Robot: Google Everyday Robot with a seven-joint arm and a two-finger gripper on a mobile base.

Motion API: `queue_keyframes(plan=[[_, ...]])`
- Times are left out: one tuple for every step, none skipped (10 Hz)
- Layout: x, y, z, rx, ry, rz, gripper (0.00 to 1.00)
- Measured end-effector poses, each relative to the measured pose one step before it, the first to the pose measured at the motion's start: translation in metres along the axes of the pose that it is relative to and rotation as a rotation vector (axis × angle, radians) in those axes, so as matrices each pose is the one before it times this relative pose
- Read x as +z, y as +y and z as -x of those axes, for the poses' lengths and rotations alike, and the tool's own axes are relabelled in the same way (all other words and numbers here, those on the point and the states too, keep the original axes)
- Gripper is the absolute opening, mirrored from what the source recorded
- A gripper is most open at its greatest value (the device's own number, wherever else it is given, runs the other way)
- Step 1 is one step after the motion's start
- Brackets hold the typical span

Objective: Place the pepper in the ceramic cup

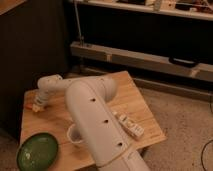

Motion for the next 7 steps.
queue_keyframes(plan=[[-0.00014, 0.00008, 0.00021, -0.00009, -0.00007, 0.00005, 0.08], [-0.00053, -0.00088, -0.0002, 0.00077, -0.00045, -0.00121, 0.06], [0.00066, 0.00147, -0.00151, 0.0012, 0.00362, 0.00319, 0.06], [0.00027, -0.00009, -0.00012, 0.00064, -0.00053, 0.0003, 0.06], [0.00044, 0.00084, 0.00064, -0.00147, 0.0001, 0.00084, 0.06], [0.00022, 0.00024, 0.00003, -0.00018, 0.00008, 0.00037, 0.06], [-0.00206, 0.00128, 0.00127, -0.00385, -0.00482, 0.00619, 0.06]])
